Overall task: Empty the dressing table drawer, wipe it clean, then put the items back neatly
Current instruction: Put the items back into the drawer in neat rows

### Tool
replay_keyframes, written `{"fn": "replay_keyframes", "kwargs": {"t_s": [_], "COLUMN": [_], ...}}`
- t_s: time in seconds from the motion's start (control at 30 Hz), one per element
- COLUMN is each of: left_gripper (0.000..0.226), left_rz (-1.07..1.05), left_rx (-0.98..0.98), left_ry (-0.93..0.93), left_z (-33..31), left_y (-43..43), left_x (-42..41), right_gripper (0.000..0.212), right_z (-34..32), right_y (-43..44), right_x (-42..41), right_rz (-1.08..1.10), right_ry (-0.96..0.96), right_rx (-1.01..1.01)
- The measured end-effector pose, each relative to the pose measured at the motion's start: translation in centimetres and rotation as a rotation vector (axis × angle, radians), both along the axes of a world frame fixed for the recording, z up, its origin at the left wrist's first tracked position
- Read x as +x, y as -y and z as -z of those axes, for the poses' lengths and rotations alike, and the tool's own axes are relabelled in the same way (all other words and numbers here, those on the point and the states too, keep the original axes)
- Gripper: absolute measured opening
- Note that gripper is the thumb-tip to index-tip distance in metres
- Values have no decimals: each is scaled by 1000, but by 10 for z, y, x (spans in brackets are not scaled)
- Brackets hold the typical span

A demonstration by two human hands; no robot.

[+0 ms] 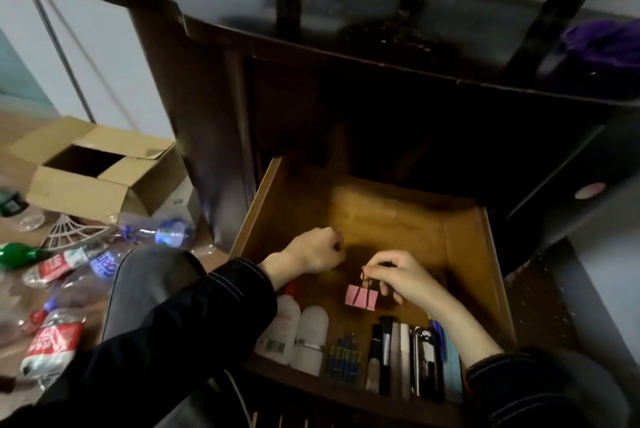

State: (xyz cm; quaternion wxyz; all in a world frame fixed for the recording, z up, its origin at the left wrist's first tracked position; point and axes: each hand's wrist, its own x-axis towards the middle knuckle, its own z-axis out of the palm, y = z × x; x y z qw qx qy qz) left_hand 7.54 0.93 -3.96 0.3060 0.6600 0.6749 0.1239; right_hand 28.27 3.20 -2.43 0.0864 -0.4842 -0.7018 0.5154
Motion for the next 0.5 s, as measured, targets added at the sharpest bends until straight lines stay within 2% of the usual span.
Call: {"fn": "replay_keyframes", "kwargs": {"t_s": [0.17, 0.5], "left_gripper": [19, 14], "left_rz": [70, 123], "left_rx": [36, 19], "left_ry": [-146, -182], "left_z": [-2, 1], "left_y": [2, 4], "left_x": [1, 4], "right_gripper": [20, 19], "right_z": [15, 19], "right_y": [3, 4], "right_x": [-4, -3], "right_rz": [-93, -133], "right_ry": [83, 125], "right_rx": [-33, -40]}}
